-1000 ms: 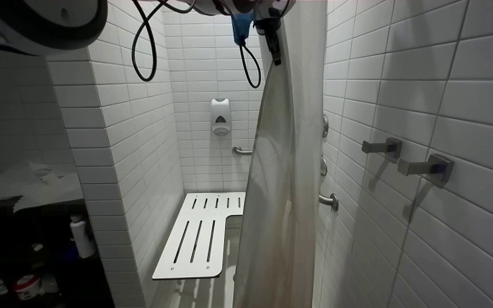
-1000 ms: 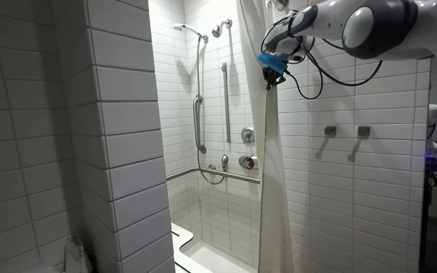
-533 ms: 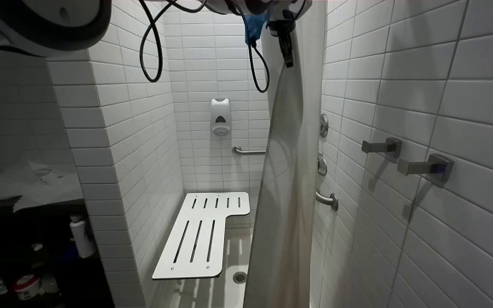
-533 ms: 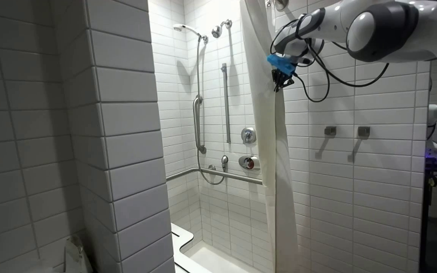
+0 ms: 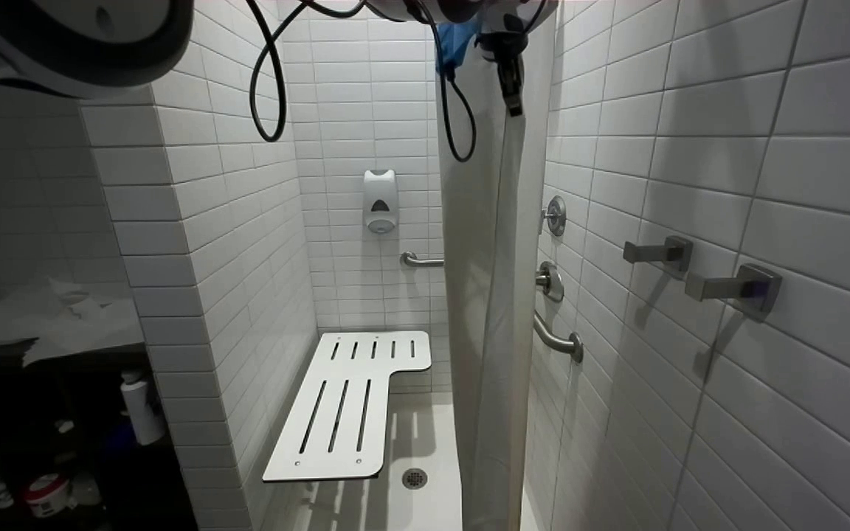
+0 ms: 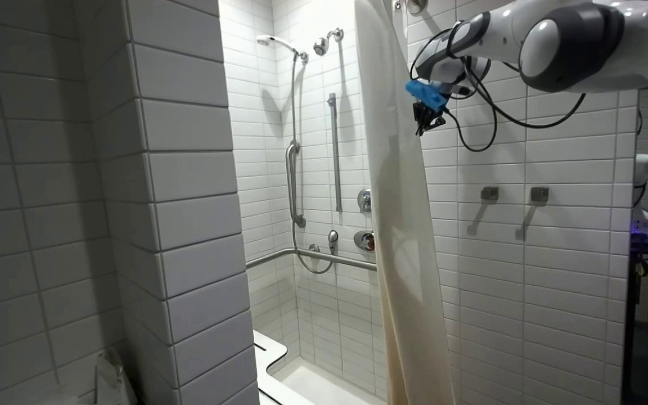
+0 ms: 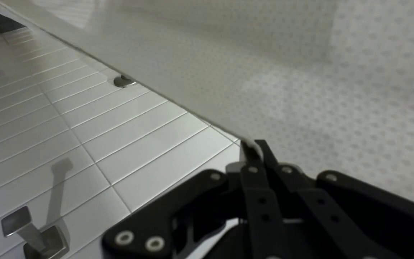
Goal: Move the shower curtain to the right
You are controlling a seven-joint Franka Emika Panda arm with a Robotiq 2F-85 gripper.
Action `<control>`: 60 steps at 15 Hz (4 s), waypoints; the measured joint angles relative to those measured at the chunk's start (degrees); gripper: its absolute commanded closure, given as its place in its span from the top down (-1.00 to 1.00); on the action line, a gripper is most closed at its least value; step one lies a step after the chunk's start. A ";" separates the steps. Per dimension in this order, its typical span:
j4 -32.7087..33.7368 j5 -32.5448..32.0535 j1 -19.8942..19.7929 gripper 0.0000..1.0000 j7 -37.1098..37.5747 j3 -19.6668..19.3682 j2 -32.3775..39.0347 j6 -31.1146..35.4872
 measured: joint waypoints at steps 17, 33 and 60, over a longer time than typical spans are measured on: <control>-1.00 -4.45 4.57 1.00 -0.28 0.22 -2.10 2.37; -28.96 -13.72 18.47 1.00 -11.25 7.59 -24.40 -2.94; -32.39 -10.80 28.11 1.00 -12.41 -1.07 -24.60 -13.09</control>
